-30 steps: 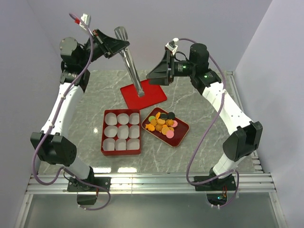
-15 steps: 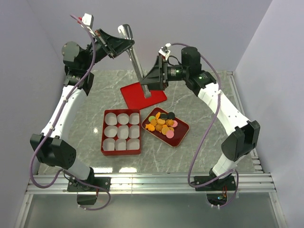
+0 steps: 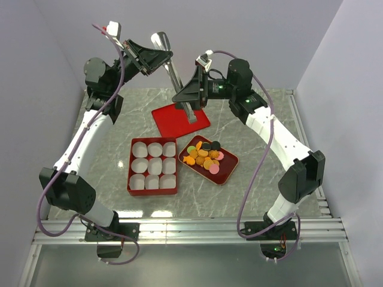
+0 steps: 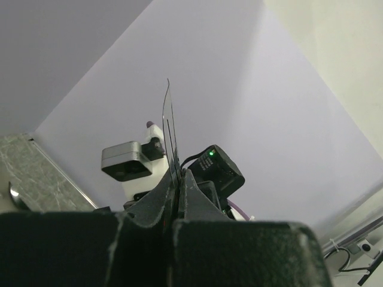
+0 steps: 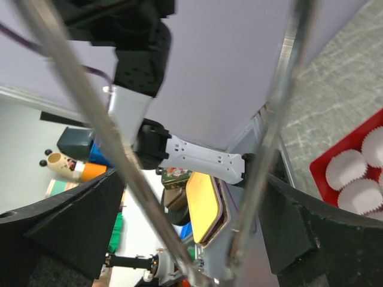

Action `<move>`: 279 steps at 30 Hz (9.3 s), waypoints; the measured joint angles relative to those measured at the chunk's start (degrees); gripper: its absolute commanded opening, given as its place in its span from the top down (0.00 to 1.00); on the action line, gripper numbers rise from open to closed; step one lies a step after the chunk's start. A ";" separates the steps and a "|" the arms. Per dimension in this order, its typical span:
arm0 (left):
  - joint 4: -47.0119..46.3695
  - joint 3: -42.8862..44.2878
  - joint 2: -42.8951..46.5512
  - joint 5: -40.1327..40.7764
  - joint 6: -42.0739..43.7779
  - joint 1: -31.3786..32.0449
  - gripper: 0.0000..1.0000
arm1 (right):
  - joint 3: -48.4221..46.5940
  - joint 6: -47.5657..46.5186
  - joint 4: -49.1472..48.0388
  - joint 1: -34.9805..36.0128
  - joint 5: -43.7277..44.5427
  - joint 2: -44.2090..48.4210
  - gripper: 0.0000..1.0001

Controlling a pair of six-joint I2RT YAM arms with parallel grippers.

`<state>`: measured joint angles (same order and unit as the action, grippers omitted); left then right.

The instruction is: Pack the cookies

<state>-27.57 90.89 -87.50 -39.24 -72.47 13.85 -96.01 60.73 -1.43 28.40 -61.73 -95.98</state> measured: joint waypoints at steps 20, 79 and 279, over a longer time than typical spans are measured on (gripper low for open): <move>-0.04 -3.61 1.51 6.36 -0.96 1.79 1.00 | 0.92 4.52 -8.48 -0.04 -2.69 0.04 0.66; 59.17 -11.98 17.79 22.69 32.81 2.43 0.15 | -0.28 -35.82 56.87 -13.05 37.94 7.93 0.59; 59.52 -30.45 30.86 22.64 32.79 3.23 0.17 | 16.39 -30.25 67.06 9.44 57.24 1.79 0.50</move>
<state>31.94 60.45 -56.64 -16.60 -39.68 17.08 -79.61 30.48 65.63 37.85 -4.49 -94.19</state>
